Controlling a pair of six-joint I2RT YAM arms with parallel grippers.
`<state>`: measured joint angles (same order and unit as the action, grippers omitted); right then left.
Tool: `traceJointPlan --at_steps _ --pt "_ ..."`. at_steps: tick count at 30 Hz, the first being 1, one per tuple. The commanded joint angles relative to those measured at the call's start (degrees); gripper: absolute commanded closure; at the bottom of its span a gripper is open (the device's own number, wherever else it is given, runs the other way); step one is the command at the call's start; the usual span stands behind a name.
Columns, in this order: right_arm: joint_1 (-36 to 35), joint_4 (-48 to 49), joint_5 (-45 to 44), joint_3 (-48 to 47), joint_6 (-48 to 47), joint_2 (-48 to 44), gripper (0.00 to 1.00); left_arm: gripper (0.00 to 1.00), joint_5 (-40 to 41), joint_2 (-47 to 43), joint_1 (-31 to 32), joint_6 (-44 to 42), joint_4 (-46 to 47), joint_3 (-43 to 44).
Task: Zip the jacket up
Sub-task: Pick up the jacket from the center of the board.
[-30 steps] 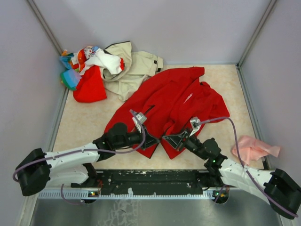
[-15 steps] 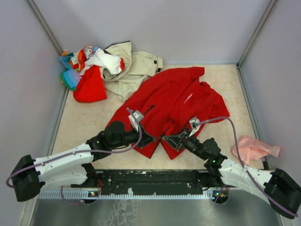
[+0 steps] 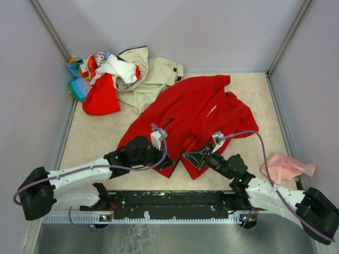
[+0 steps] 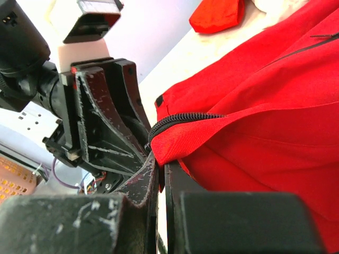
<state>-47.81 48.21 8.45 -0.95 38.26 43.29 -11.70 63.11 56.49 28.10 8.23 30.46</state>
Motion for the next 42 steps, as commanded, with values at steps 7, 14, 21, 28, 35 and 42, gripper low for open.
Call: traceJointPlan --at_steps 7,14,21,28,35,42 --pt "0.18 3.23 -1.04 -0.97 -3.99 -3.37 1.0 0.51 6.45 0.83 -0.24 -4.34 -24.13 10.33" --pt "0.24 1.64 -1.87 1.45 -5.3 -7.32 1.0 0.44 6.6 12.76 0.66 -4.44 -37.72 18.51" --pt "0.22 -1.96 -2.49 2.23 -6.11 -11.66 1.0 0.42 13.18 19.73 3.2 -3.53 -43.31 22.63" --pt "0.26 -3.29 -3.07 2.94 -6.09 -13.78 1.0 0.41 15.38 23.77 3.89 -3.08 -40.82 23.15" --pt "0.25 -3.93 -3.26 2.87 -5.92 -13.81 1.0 0.41 16.15 28.13 5.58 -3.25 -39.14 24.91" --pt "0.22 -4.18 -3.74 2.89 -5.99 -13.6 1.0 0.41 17.13 29.37 6.74 -2.56 -37.42 24.34"
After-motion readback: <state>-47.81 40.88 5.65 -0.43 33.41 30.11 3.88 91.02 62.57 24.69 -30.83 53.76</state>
